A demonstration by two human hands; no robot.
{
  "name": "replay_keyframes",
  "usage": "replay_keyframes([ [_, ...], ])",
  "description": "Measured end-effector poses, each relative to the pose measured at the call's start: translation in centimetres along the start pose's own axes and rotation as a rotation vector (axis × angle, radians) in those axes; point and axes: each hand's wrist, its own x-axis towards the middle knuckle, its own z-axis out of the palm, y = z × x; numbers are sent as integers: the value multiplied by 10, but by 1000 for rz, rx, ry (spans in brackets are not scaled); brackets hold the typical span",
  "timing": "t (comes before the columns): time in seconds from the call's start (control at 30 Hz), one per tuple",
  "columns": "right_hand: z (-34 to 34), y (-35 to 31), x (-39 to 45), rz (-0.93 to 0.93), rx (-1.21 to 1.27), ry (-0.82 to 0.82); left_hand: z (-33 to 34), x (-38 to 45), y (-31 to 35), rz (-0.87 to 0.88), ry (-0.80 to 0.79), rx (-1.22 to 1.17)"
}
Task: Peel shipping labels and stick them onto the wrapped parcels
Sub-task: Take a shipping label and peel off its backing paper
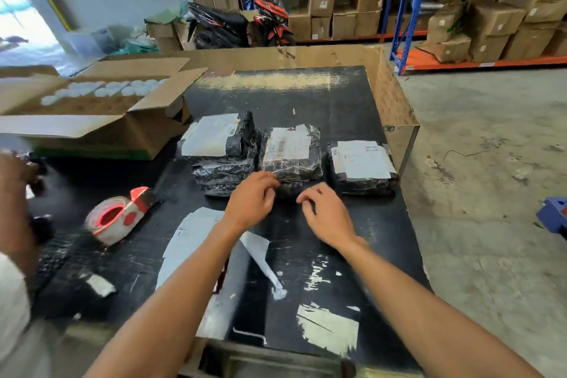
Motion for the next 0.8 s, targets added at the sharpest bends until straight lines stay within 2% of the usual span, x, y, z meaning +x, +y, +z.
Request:
replay_keyframes([
  [0.07,17,-25,2,-28,93,-195,-16,-18,-19,-93,0,27],
  [0.13,33,-55,6,29,201,-317,-34,-36,-45,-222,-9,74],
  [0.2,49,-81,10,113,251,-386,-47,-53,-70,-307,-32,96],
  [0.33,84,-116,12,298,271,-445,-53,-83,-109,-303,-135,148],
  [0.43,106,-133,10,430,251,-414,-39,-100,-123,-349,-248,88],
  [0.57,123,-138,9,584,268,-297,-26,-108,-121,-365,-153,-8],
  [0.8,136,-135,10,733,320,-199,-23,-106,-125,-367,-174,-57],
])
